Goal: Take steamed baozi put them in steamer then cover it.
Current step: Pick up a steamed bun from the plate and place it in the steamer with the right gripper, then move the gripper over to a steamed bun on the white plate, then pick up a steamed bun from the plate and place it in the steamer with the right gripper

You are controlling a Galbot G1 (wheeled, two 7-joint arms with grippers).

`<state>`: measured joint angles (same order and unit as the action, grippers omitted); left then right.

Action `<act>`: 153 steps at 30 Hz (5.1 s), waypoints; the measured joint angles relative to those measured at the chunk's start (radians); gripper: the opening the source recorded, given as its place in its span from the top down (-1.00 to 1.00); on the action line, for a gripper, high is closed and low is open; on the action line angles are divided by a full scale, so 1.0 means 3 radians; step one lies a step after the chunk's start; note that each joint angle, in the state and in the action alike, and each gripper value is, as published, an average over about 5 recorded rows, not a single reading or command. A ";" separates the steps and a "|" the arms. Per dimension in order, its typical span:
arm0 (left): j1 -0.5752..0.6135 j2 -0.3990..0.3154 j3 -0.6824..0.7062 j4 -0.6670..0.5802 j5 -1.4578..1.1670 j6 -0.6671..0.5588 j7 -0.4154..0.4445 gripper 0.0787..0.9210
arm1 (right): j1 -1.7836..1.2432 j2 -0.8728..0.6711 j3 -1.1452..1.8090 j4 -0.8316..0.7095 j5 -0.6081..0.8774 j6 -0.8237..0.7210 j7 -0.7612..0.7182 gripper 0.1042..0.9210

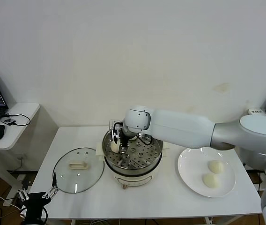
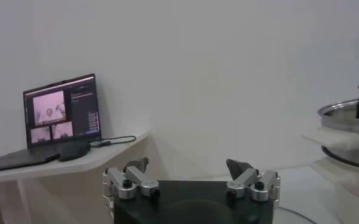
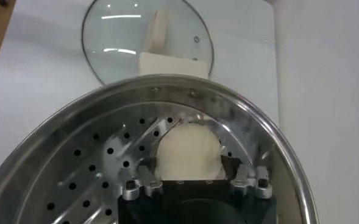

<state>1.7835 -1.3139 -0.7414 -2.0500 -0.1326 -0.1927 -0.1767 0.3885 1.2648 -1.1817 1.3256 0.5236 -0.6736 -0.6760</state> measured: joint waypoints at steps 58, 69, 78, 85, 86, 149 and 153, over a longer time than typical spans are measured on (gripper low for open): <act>0.0099 -0.0001 0.0114 0.0002 0.0145 -0.0009 -0.0006 -0.77 | -0.2094 -0.3139 0.1823 0.1136 -0.2467 0.1526 -0.1341 -0.76; 0.0102 -0.0019 0.0072 0.0036 0.0166 -0.0020 -0.0015 -0.77 | -0.2436 -0.2934 0.2031 0.0902 -0.2669 0.1551 -0.1233 -0.76; 0.0081 -0.0021 0.0056 0.0072 0.0164 -0.0026 -0.0023 -0.77 | -0.2528 -0.2766 0.2060 0.0705 -0.2729 0.1541 -0.1176 -0.70; 0.0056 -0.0021 0.0064 0.0087 0.0165 -0.0025 -0.0021 -0.77 | -0.2566 -0.2688 0.2092 0.0612 -0.2750 0.1533 -0.1133 -0.57; 0.0054 -0.0021 0.0065 0.0088 0.0165 -0.0025 -0.0021 -0.77 | -0.2568 -0.2680 0.2097 0.0604 -0.2751 0.1532 -0.1130 -0.54; 0.0082 -0.0027 -0.0034 0.0053 0.0124 -0.0048 -0.0037 -0.77 | 0.0511 -0.1007 0.0023 0.0756 -0.1229 0.1804 -0.1124 -0.16; 0.0089 -0.0045 -0.0052 0.0064 0.0123 -0.0064 -0.0040 -0.77 | 0.0481 -0.0800 -0.0068 0.0677 -0.1346 0.1983 -0.1166 -0.16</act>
<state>1.8102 -1.3274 -0.7569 -2.0307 -0.0956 -0.2120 -0.1886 0.5329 1.0247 -1.2020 1.5286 0.1199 -0.0787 -1.0257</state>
